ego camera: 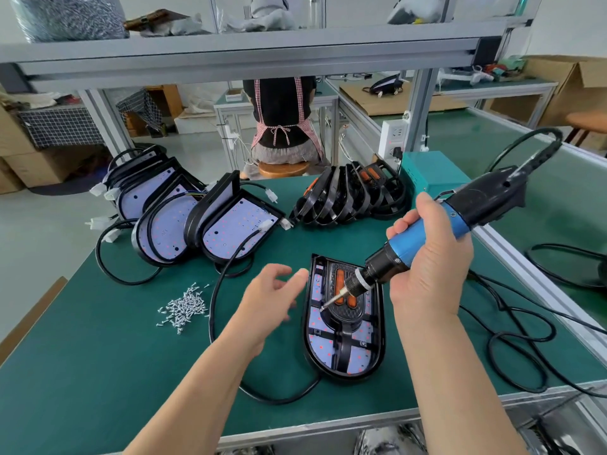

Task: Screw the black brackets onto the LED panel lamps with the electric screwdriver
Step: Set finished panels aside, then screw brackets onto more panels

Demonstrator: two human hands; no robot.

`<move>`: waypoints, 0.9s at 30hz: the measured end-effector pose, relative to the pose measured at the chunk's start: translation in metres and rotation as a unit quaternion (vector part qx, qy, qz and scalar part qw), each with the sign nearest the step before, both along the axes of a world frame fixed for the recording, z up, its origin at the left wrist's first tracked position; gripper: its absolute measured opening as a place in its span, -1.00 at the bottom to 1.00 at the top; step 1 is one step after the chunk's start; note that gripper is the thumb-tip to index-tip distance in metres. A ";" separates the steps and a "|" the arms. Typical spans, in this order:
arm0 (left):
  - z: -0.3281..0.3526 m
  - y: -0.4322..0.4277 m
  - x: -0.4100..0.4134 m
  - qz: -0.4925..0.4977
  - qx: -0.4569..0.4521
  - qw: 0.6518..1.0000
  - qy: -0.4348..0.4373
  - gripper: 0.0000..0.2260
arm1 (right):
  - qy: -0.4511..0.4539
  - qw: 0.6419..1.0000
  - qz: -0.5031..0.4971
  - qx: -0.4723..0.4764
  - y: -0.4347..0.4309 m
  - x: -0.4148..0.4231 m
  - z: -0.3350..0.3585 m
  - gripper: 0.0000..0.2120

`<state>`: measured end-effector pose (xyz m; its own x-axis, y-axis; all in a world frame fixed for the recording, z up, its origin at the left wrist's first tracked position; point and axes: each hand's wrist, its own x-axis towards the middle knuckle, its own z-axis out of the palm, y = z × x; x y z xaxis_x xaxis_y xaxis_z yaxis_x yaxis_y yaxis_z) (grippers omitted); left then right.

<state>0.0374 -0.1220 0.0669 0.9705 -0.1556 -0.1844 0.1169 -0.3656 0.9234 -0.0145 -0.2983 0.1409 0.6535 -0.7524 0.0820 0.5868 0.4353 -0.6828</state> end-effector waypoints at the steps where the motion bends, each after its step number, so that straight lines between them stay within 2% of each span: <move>1: -0.004 -0.006 0.002 -0.024 0.037 0.999 0.017 -0.55 | 0.005 1.000 0.004 -0.022 0.003 -0.001 0.000 -0.83; 3: -0.010 -0.018 0.006 -0.063 0.073 0.995 0.041 -0.47 | 0.015 0.998 0.013 -0.063 0.010 -0.002 -0.002 -0.82; 6: -0.014 -0.026 0.008 -0.086 0.006 0.993 0.076 -0.38 | 0.021 0.996 0.026 -0.088 0.018 -0.003 -0.004 -0.81; 13: -0.018 -0.029 0.007 -0.054 -0.037 0.995 0.081 -0.43 | 0.023 0.992 0.036 -0.120 0.024 -0.003 -0.002 -0.88; 19: -0.022 -0.028 0.010 -0.057 -0.060 0.992 0.094 -0.58 | 0.019 0.993 0.037 -0.110 0.024 -0.003 -0.004 -0.78; 27: -0.023 -0.029 0.009 -0.047 -0.071 0.992 0.096 -0.38 | 0.014 0.993 0.042 -0.114 0.025 -0.002 -0.004 -0.84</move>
